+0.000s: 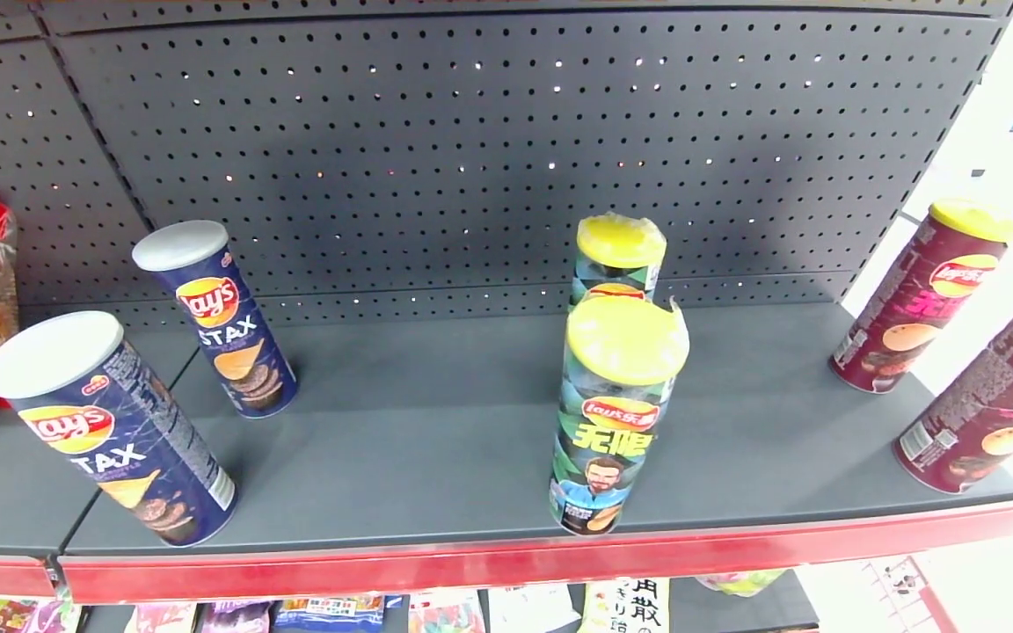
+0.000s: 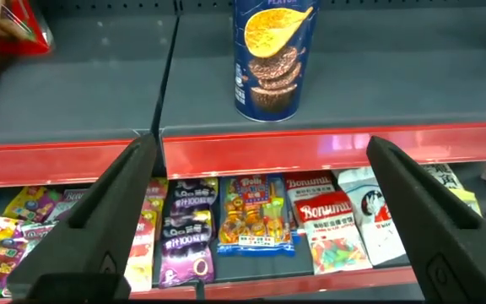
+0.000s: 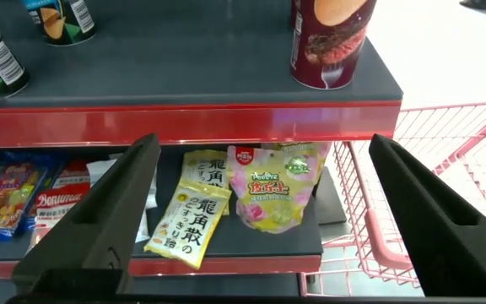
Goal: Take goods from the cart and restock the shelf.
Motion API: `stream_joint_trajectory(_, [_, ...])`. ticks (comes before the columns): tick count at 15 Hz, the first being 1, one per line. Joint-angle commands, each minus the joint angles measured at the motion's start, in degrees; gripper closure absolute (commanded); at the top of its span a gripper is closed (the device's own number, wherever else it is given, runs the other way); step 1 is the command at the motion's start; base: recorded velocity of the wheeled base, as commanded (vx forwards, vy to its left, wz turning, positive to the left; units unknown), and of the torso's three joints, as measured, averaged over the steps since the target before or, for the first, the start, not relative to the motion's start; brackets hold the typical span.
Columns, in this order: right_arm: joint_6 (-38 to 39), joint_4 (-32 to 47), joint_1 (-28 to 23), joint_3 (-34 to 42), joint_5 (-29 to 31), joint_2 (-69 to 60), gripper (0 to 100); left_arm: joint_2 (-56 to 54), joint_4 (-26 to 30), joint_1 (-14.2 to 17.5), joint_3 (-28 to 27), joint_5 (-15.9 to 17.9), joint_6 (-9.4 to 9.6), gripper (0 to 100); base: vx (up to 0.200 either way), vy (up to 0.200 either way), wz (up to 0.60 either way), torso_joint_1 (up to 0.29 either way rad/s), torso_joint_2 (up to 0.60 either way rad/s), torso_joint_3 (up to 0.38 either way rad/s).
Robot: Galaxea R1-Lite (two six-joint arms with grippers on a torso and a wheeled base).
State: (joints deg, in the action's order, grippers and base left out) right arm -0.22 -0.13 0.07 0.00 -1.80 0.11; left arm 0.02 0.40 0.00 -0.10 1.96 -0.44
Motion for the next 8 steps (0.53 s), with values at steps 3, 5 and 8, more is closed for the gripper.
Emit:
stream_joint_trajectory(3, [-0.04, -0.04, 0.01, 0.0, -0.04, -0.02, 0, -0.02, -0.05, 0.0, 0.01, -0.03, -0.09, 0, 0.0, 0.0, 0.0, 0.0, 0.0, 0.0])
stream_joint_trajectory(5, [-0.04, -0.04, 0.01, 0.0, -0.04, -0.02, 0, -0.02, 0.04, 0.0, 0.01, -0.03, 0.0, 0, 0.0, 0.0, 0.0, 0.0, 0.0, 0.0])
stream_joint_trajectory(8, [-0.04, -0.04, 0.01, 0.0, 0.05, -0.02, 0, -0.02, -0.05, 0.0, 0.01, -0.03, -0.09, 0, 0.0, 0.0, 0.0, 0.0, 0.0, 0.0])
